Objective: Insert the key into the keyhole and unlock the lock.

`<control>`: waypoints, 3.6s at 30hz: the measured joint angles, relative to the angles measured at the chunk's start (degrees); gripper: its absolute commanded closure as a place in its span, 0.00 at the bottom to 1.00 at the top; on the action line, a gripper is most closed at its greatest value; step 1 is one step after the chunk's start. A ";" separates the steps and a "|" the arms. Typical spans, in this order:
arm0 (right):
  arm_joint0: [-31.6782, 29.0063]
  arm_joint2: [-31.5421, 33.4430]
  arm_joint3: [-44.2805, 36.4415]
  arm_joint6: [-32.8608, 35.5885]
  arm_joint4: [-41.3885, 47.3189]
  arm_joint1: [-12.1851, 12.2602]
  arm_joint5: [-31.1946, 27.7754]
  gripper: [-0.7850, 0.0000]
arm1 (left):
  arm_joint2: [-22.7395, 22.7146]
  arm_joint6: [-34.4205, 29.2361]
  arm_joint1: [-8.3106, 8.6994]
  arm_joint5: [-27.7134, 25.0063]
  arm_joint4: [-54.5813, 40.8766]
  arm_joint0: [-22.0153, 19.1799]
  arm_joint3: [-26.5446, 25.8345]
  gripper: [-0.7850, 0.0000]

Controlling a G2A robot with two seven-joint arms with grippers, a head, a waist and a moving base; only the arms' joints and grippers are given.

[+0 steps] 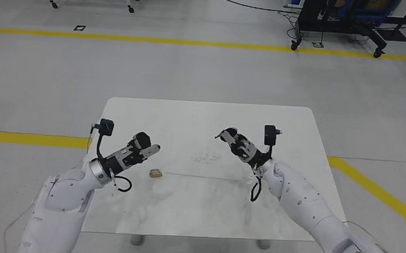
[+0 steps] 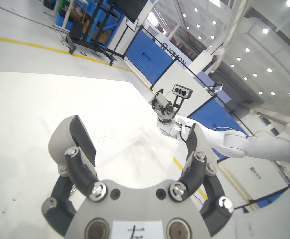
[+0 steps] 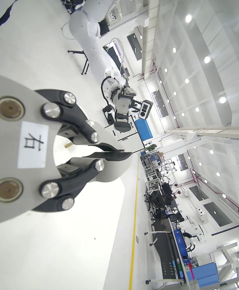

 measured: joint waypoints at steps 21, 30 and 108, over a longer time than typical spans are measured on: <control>-0.80 -6.45 -6.66 19.22 28.07 -1.26 0.00 1.00 | 5.10 -20.05 0.58 -3.26 -31.89 -5.62 10.25 0.00; 0.70 -8.22 -7.34 41.89 54.28 -2.39 0.00 1.00 | 9.75 -3.19 -0.46 -8.67 -8.09 -4.66 7.69 0.43; 0.50 7.79 7.10 83.26 69.01 -15.47 0.00 0.00 | 13.65 4.84 1.16 -3.08 -7.02 -6.90 9.55 1.00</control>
